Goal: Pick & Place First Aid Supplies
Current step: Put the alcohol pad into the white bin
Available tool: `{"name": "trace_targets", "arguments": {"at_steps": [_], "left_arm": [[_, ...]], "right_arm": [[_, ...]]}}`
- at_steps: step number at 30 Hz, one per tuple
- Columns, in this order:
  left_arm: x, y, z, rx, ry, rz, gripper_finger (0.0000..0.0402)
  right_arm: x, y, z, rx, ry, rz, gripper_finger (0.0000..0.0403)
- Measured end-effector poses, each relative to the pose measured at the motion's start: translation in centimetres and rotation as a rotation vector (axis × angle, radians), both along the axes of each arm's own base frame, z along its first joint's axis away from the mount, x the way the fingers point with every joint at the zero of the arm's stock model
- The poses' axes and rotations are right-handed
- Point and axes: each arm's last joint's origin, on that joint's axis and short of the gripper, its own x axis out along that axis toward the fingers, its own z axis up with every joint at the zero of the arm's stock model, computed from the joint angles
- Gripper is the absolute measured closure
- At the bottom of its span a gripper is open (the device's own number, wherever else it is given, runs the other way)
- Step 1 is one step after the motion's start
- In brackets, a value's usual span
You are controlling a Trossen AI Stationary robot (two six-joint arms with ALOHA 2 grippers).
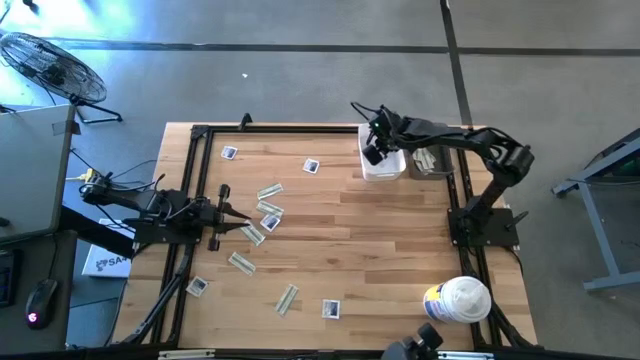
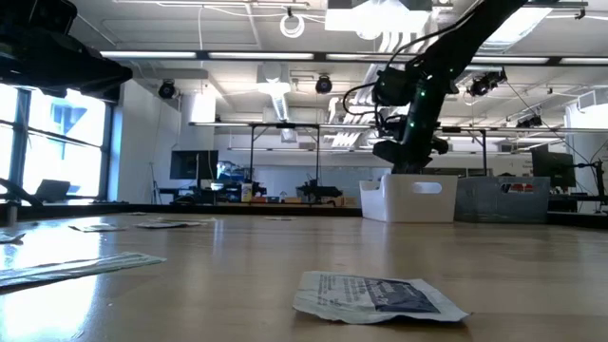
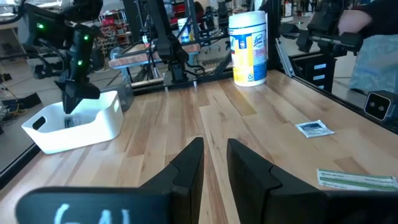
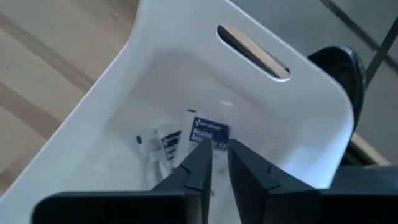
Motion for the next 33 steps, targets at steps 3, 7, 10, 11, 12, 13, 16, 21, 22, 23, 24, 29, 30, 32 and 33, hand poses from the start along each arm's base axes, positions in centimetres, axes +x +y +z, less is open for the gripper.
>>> {"name": "trace_targets", "arguments": {"at_steps": [3, 7, 10, 11, 12, 13, 16, 21, 22, 23, 24, 29, 30, 32, 33], "left_arm": [[0.0, 0.0, 0.0, 0.0, 0.0, 0.0, 0.0332], [0.0, 0.0, 0.0, 0.0, 0.0, 0.0, 0.0332], [0.0, 0.0, 0.0, 0.0, 0.0, 0.0, 0.0332], [0.0, 0.0, 0.0, 0.0, 0.0, 0.0, 0.0332], [0.0, 0.0, 0.0, 0.0, 0.0, 0.0, 0.0332], [0.0, 0.0, 0.0, 0.0, 0.0, 0.0, 0.0332], [0.0, 0.0, 0.0, 0.0, 0.0, 0.0, 0.0332], [0.0, 0.0, 0.0, 0.0, 0.0, 0.0, 0.0332], [0.0, 0.0, 0.0, 0.004, -0.001, 0.003, 0.0332], [0.0, 0.1, 0.1, 0.012, -0.009, 0.021, 0.0332], [0.0, 0.1, 0.1, 0.029, -0.024, 0.052, 0.0332], [0.0, 0.1, 1.9, -0.091, -0.203, 0.039, 0.0332], [-0.1, 0.0, 2.3, -0.126, -0.237, 0.0, 0.0332], [-0.3, -0.1, 2.9, -0.115, -0.302, -0.077, 0.0332], [-0.4, -0.2, 3.2, -0.074, -0.341, -0.104, 0.0332]], "right_arm": [[0.0, -0.1, 0.1, -0.024, 0.031, 0.041, 0.0332], [-0.2, 1.0, 1.6, -0.075, 0.083, 0.122, 0.0307], [0.0, 3.5, 3.9, -0.116, 0.069, 0.186, 0.0306], [0.1, 4.7, 4.6, -0.123, 0.062, 0.226, 0.0308], [0.2, 5.9, 5.4, -0.134, 0.047, 0.273, 0.0311], [0.4, 7.1, 6.3, -0.148, 0.018, 0.325, 0.0314], [0.8, 10.5, 8.8, -0.173, -0.113, 0.502, 0.0322], [1.5, 14.9, 11.1, -0.181, -0.304, 0.734, 0.0327], [1.7, 15.6, 11.3, -0.185, -0.321, 0.761, 0.0327], [1.8, 16.3, 11.3, -0.183, -0.327, 0.787, 0.0327], [1.9, 16.9, 11.3, -0.175, -0.326, 0.807, 0.0327], [2.9, 19.4, 10.4, -0.117, -0.329, 0.852, 0.0329], [3.0, 19.9, 10.3, -0.121, -0.326, 0.857, 0.0329], [3.6, 20.5, 9.9, -0.162, -0.316, 0.853, 0.0329], [3.9, 20.8, 9.8, -0.187, -0.305, 0.848, 0.0329]]}}
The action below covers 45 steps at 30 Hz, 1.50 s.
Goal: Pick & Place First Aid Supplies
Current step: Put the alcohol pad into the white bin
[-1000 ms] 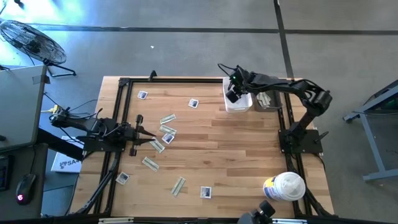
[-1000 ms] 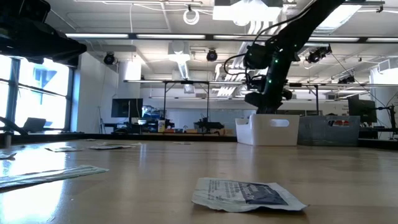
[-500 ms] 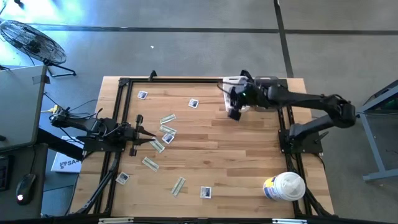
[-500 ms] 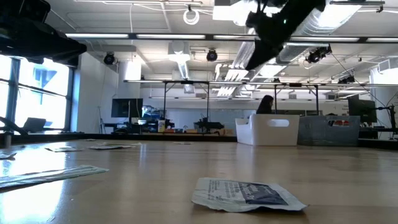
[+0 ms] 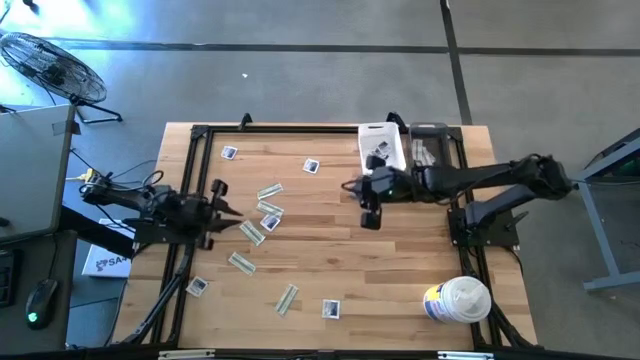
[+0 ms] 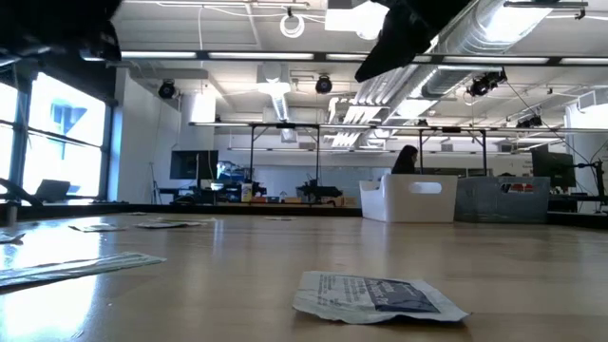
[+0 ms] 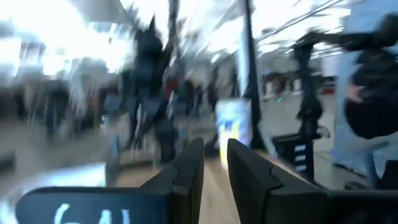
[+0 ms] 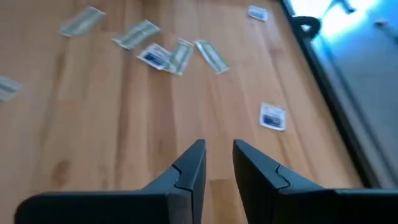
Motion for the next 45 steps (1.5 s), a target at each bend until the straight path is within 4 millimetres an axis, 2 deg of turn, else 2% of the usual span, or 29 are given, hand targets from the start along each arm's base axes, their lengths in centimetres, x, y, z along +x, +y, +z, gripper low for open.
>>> {"name": "trace_targets", "arguments": {"at_steps": [3, 6, 11, 17, 21, 25, 30, 34, 40, 45], "left_arm": [[0.1, -0.3, 0.1, 0.123, -0.128, -0.041, 0.0332], [0.7, -0.5, -0.1, 0.171, -0.133, -0.044, 0.0332], [2.5, -0.6, 0.2, 0.033, -0.107, 0.083, 0.0332], [6.5, -0.4, 1.0, -0.161, 0.072, 0.437, 0.0332], [10.1, 0.2, 1.8, -0.215, 0.141, 0.566, 0.0332], [13.5, 1.8, 2.6, -0.237, 0.183, 0.666, 0.0332], [17.0, 5.0, 1.9, -0.316, 0.33, 0.679, 0.0332], [19.3, 7.4, 0.9, -0.357, 0.461, 0.659, 0.0332], [22.4, 9.9, -1.1, -0.364, 0.667, 0.711, 0.0332], [24.5, 11.9, -2.4, -0.437, 0.743, 0.833, 0.0332]], "right_arm": [[0.6, 0.6, -0.7, -0.056, 0.013, -0.031, 0.0329], [0.9, 0.8, -1.4, -0.067, 0.052, -0.032, 0.0329], [0.9, 0.8, -2.6, -0.07, 0.109, -0.019, 0.0329], [0.7, 0.8, -4.7, -0.041, 0.069, 0.032, 0.033], [0.8, 0.6, -5.6, -0.041, 0.012, 0.045, 0.033], [0.7, 0.4, -6.1, -0.041, -0.006, 0.041, 0.033], [0.4, 0.2, -6.4, -0.05, -0.003, 0.026, 0.033], [0.3, 0.2, -6.6, -0.052, 0.006, 0.025, 0.033], [0.3, 0.3, -6.6, -0.05, 0.007, 0.028, 0.033], [0.3, 0.3, -6.6, -0.046, 0.005, 0.027, 0.033]]}}
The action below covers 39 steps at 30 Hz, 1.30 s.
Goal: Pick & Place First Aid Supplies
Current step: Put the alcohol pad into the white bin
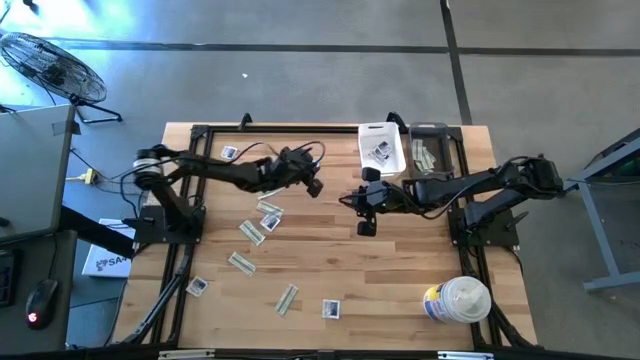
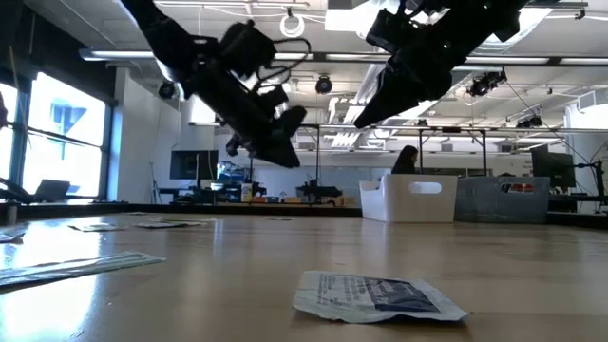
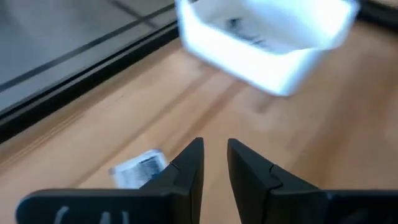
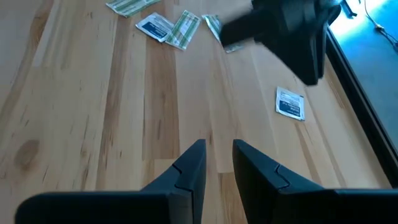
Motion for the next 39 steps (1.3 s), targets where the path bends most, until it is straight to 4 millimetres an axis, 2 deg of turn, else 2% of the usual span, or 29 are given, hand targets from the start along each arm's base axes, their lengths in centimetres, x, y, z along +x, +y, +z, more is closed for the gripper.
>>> {"name": "trace_targets", "arguments": {"at_steps": [5, 13, 17, 31, 35, 39], "left_arm": [[1.4, 0.7, -1.1, -0.017, 0.028, 0.035, 0.032], [1.8, 1.0, -3.0, -0.068, 0.049, 0.101, 0.0229], [2.1, 1.1, -4.4, -0.076, 0.07, 0.111, 0.0209], [2.4, 1.5, -8.1, -0.016, 0.142, 0.216, 0.0236], [2.5, 1.5, -8.6, -0.028, 0.135, 0.226, 0.0259], [2.5, 1.5, -8.6, -0.031, 0.14, 0.226, 0.0298]], "right_arm": [[0.0, 0.0, 0.0, 0.013, -0.001, -0.004, 0.033], [0.0, 0.1, -0.1, 0.022, 0.006, 0.005, 0.033], [0.0, 0.1, -0.1, 0.024, 0.006, 0.007, 0.033], [0.0, 0.1, -0.1, 0.026, 0.005, 0.006, 0.033], [0.0, 0.1, -0.1, 0.028, 0.004, 0.005, 0.033], [-0.1, 0.1, -0.1, 0.028, 0.006, 0.005, 0.033]]}}
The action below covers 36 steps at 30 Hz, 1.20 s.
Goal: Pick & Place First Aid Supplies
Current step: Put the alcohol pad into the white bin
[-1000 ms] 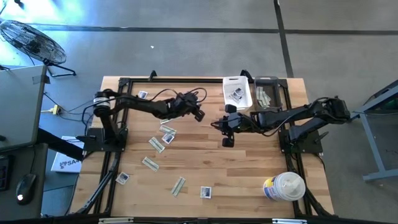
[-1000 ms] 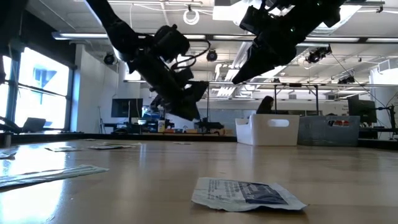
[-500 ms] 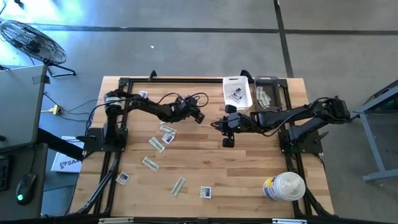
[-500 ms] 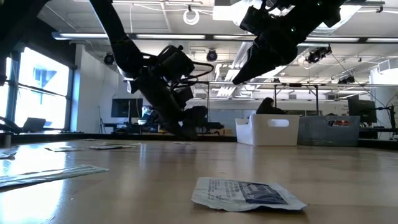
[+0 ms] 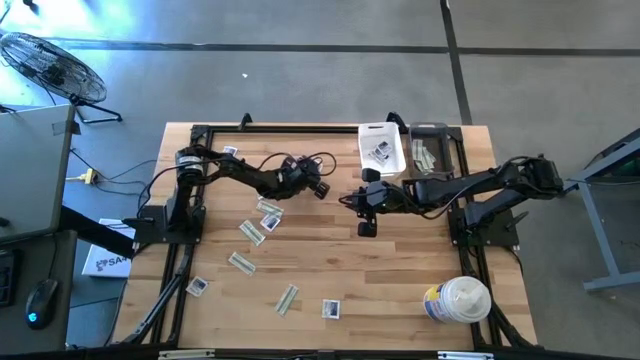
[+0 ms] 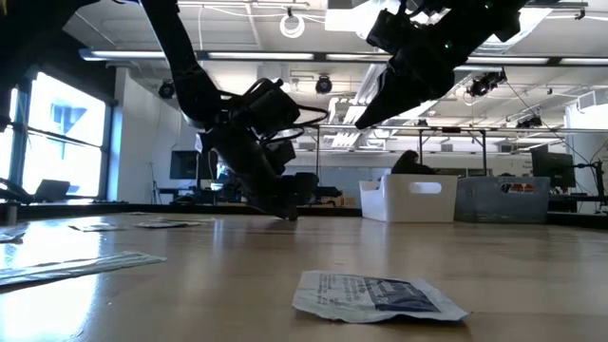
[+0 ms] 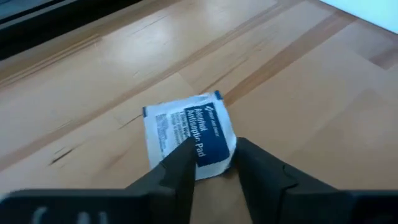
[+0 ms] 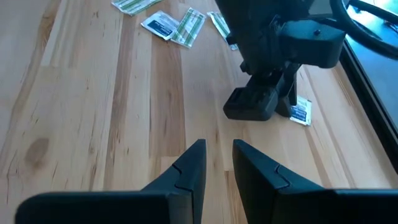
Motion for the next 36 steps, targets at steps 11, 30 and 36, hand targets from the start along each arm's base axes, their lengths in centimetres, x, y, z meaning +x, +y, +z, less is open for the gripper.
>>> {"name": "trace_targets", "arguments": {"at_steps": [11, 30, 36], "left_arm": [[-0.1, -0.1, 0.5, -0.042, -0.008, -0.058, 0.0392], [2.7, -0.4, 11.3, 0.043, -0.313, -0.476, 0.0401], [4.7, 0.1, 15.4, 0.177, -0.331, -0.532, 0.0401]], "right_arm": [[-0.9, 0.0, -0.9, 0.036, 0.119, -0.036, 0.033], [-5.1, 4.2, -3.5, -0.037, 0.448, -0.131, 0.0333], [-7.1, 4.9, -4.6, 0.067, 0.435, -0.116, 0.0362]]}}
